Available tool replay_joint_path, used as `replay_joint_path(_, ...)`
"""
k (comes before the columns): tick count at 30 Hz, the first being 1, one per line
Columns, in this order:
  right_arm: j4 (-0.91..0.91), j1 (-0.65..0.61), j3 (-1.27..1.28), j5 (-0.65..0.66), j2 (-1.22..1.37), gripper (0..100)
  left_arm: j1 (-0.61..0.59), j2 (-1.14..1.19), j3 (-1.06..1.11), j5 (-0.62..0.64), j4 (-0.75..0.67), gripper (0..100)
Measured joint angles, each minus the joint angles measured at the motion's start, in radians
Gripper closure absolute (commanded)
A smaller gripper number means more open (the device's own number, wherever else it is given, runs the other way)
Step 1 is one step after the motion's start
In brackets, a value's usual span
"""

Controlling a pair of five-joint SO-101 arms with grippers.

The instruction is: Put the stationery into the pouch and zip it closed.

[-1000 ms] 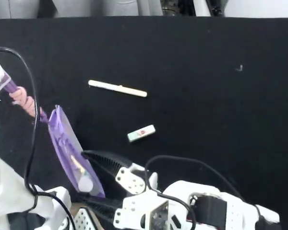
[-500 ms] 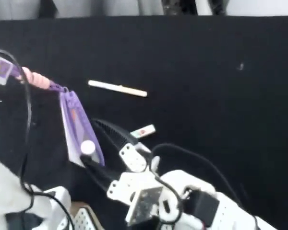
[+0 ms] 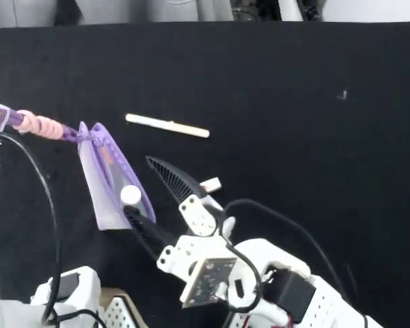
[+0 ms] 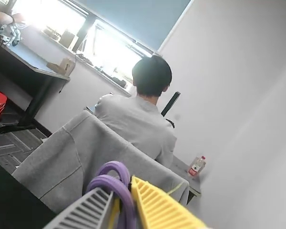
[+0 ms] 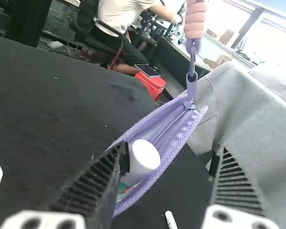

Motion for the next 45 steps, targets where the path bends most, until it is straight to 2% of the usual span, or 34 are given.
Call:
replay_joint_path(8,0.002,0.0,0.0,-0.037,0.0,70.5,0.0,-0.002,0.0,0.0,0.0,97)
replay_joint_path(11,0.002,0.0,-0.015,-0.109,0.026,70.5,0.0,-0.002,0.0,0.0,0.0,97)
replay_joint_path(15,0.003,0.002,-0.118,-0.193,0.183,70.5,0.0,-0.002,0.0,0.0,0.0,97)
replay_joint_path(22,0.003,0.002,-0.318,-0.199,0.473,70.5,0.0,-0.003,-0.002,0.0,0.012,97)
replay_joint_path(27,0.005,0.002,-0.414,-0.209,0.586,70.5,0.0,-0.057,-0.002,0.0,0.012,97)
replay_joint_path(30,0.06,0.002,-0.463,-0.224,0.621,70.5,0.0,-0.106,-0.002,0.0,0.012,97)
replay_joint_path(34,0.183,0.048,-0.562,-0.321,0.674,70.5,0.0,-0.157,-0.002,0.0,0.012,97)
replay_joint_path(38,0.299,0.095,-0.641,-0.351,0.715,70.5,0.002,-0.175,0.0,0.0,-0.057,97)
replay_joint_path(41,0.322,0.097,-0.644,-0.351,0.72,70.5,0.06,-0.173,0.0,0.0,-0.133,97)
replay_joint_path(45,0.345,0.069,-0.644,-0.351,0.721,70.5,0.259,-0.164,0.041,-0.021,-0.238,97)
